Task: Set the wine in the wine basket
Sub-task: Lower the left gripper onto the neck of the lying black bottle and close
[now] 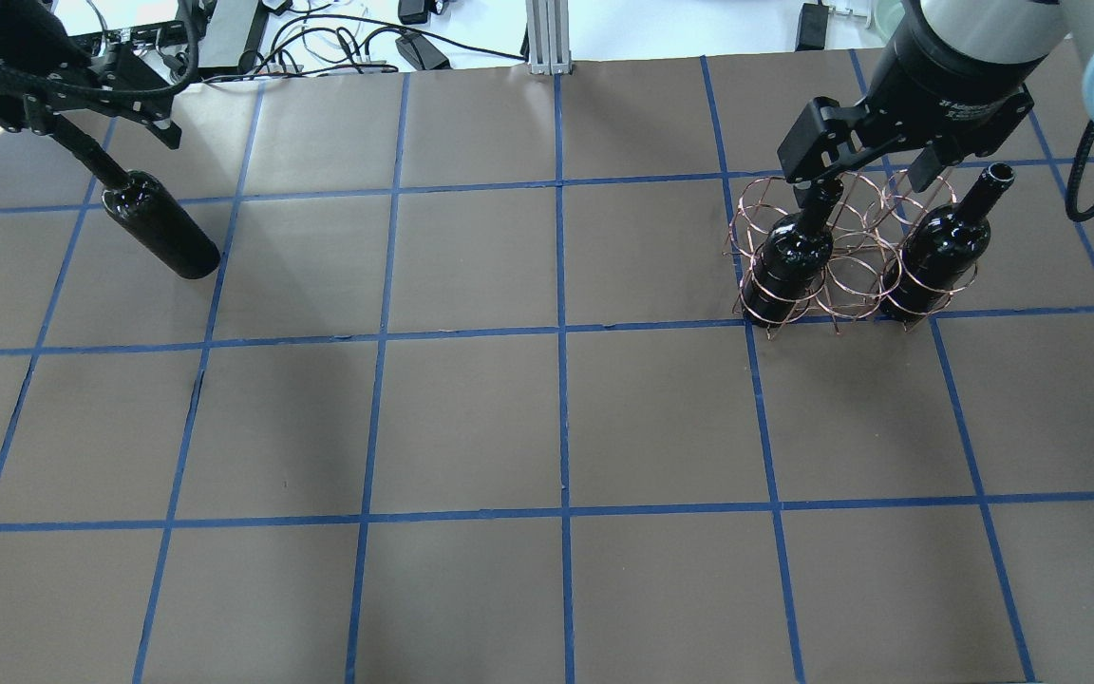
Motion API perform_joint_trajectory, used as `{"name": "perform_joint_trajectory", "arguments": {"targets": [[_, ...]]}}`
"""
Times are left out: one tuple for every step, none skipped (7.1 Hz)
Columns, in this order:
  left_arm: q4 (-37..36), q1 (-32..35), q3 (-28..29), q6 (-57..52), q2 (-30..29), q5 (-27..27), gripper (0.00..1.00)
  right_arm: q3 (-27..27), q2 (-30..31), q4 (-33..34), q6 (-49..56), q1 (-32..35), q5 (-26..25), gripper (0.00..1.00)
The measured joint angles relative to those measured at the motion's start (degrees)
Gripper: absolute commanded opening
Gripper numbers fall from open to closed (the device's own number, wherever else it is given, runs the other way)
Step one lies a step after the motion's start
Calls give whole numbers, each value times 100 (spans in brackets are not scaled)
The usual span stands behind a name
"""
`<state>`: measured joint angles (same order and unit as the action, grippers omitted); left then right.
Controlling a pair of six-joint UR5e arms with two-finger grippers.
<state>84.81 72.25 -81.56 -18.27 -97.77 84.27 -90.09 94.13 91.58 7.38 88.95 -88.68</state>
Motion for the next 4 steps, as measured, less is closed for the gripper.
{"name": "perform_joint_trajectory", "arguments": {"targets": [[-106,-233,121,-216,-201,11,100,0,0,0,0,0,0,100],[-260,-425,227,-449,-421,22,100,0,0,0,0,0,0,100],[-478,-578,302,-708,-641,67,100,0,0,0,0,0,0,100],[-727,-659,343,-933,-853,183,100,0,0,0,0,0,0,100]]}}
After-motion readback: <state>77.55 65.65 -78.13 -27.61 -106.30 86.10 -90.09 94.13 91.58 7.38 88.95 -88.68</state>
